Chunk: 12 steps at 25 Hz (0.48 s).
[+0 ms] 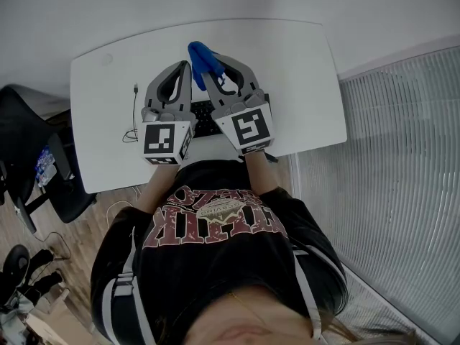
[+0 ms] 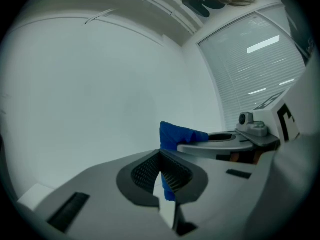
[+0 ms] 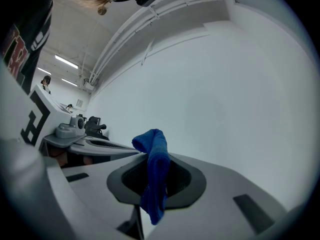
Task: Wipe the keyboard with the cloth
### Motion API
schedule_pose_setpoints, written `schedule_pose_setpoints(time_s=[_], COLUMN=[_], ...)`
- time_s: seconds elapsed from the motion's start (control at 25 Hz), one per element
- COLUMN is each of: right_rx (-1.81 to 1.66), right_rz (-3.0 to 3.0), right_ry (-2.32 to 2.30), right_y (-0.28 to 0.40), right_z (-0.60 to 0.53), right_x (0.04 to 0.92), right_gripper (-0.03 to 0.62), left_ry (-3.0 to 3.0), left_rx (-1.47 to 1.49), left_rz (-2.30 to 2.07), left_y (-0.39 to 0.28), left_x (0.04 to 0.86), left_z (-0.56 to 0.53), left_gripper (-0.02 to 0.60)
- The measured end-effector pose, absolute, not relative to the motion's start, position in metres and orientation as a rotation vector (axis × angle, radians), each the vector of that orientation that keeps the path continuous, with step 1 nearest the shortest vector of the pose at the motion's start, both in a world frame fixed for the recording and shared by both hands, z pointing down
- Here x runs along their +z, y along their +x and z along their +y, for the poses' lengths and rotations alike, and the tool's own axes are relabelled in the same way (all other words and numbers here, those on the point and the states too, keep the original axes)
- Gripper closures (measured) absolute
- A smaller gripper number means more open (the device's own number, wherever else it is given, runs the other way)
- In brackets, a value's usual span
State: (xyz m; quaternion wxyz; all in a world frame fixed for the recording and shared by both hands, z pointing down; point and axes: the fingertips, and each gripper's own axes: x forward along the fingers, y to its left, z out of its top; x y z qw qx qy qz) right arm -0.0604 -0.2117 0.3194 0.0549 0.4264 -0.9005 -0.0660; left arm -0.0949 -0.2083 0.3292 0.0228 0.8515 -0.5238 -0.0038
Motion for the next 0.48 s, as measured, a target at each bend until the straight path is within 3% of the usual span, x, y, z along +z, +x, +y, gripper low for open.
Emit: schedule_pose_setpoints(time_s=[0.48], right_rx=[-0.203], right_rz=[-2.731], right_ry=[1.292], right_y=[-0.059], right_z=[-0.2108], right_x=[0.3185], right_gripper=[0.53], left_ry=[2.631], left_rx=[-0.017], left_rz=[-1.62], left_y=[-0.0934], left_x=[0.3289], left_z=[-0.2081], left_gripper=[0.552])
